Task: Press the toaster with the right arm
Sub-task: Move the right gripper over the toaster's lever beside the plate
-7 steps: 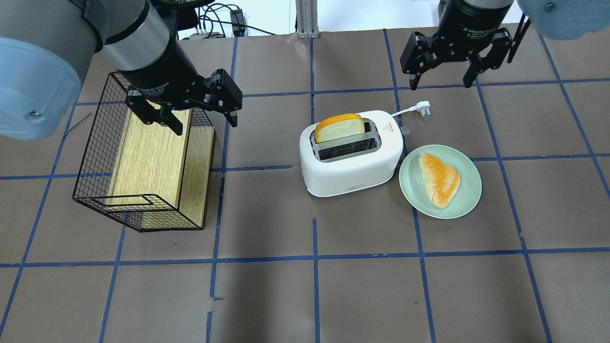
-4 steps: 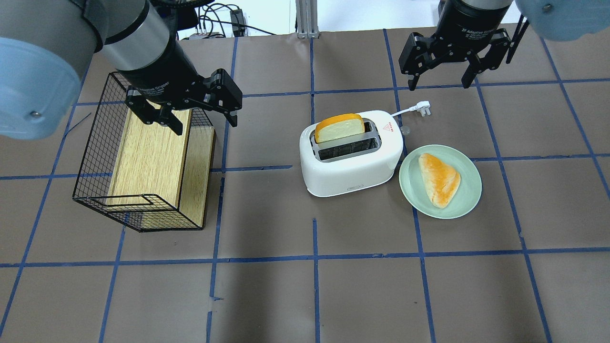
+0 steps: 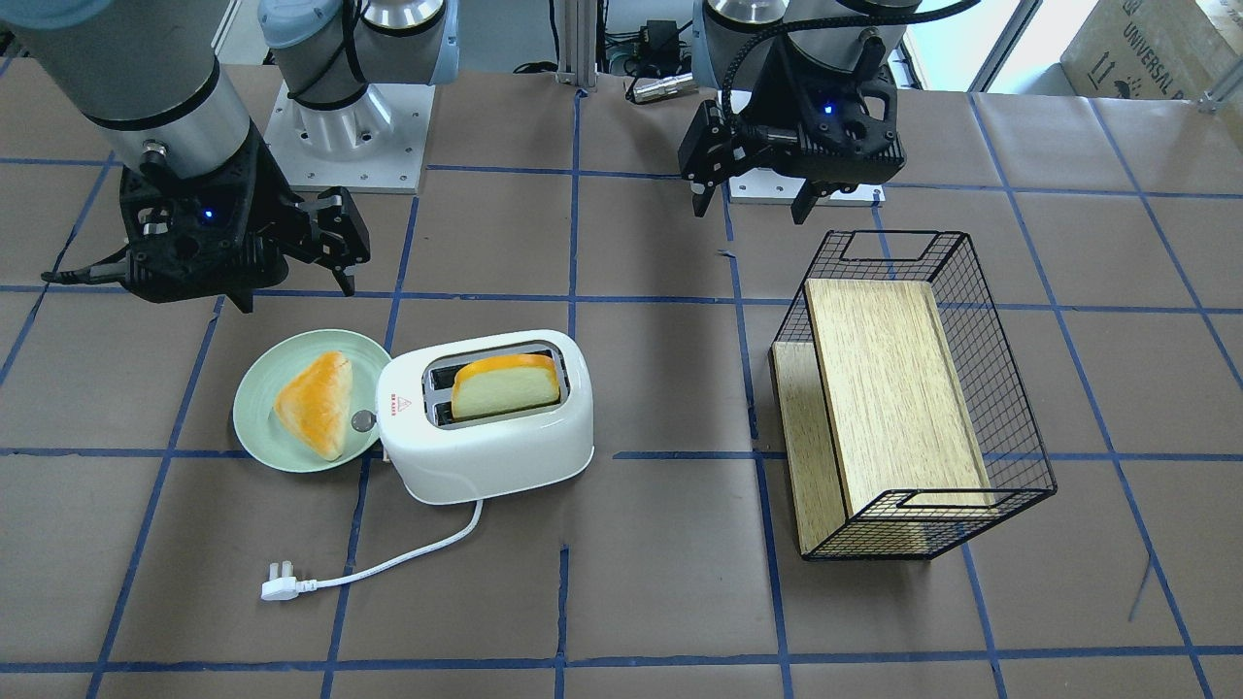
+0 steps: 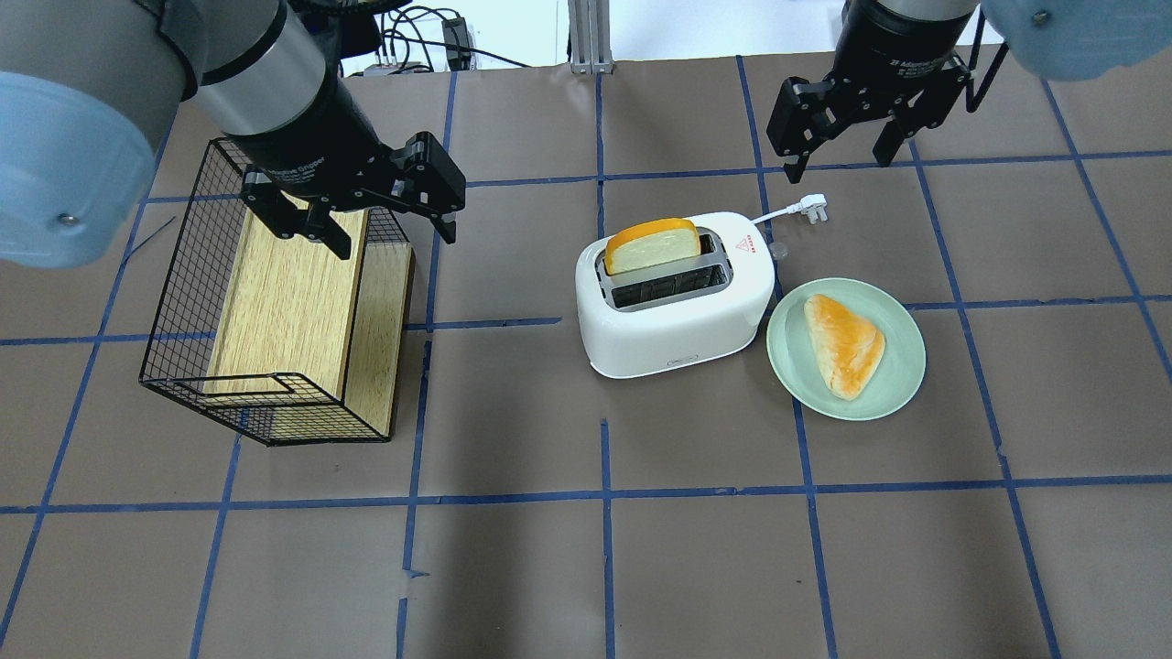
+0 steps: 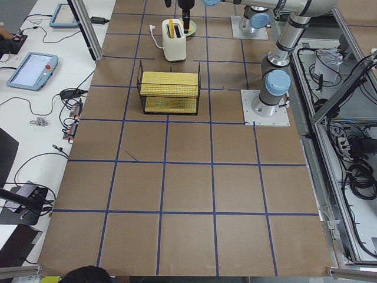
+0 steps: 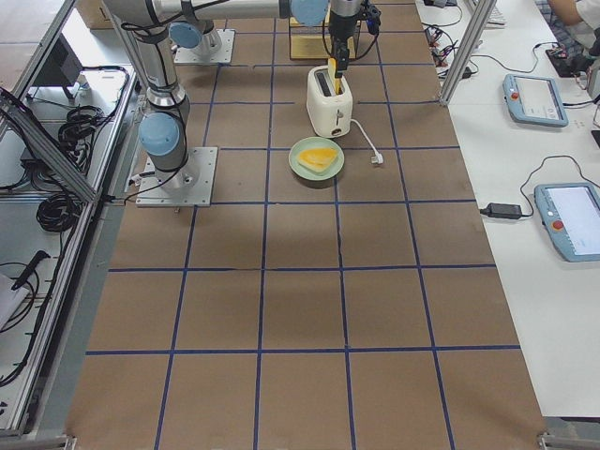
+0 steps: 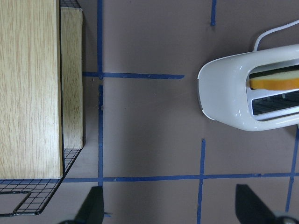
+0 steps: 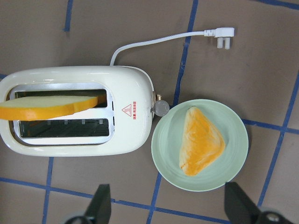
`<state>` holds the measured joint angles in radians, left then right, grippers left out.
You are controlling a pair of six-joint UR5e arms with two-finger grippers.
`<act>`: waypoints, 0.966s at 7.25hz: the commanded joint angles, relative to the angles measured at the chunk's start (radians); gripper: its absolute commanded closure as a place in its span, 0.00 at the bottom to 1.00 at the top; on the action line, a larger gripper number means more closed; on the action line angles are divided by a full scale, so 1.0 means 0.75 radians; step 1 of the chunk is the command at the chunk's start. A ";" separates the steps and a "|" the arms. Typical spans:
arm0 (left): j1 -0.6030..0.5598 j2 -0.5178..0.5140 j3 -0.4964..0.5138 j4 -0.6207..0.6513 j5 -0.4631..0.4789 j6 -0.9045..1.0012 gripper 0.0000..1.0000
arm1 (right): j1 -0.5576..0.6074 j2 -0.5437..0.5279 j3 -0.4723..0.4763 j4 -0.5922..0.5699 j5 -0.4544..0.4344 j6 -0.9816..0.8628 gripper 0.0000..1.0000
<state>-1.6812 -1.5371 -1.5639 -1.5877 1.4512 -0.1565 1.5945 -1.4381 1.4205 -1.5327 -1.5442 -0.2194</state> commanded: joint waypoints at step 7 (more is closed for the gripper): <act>0.000 0.000 -0.001 0.000 0.000 0.000 0.00 | -0.007 0.130 -0.006 -0.175 -0.003 -1.346 0.93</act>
<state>-1.6812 -1.5371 -1.5637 -1.5877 1.4512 -0.1565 1.5922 -1.3654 1.4117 -1.6561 -1.5442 -1.0472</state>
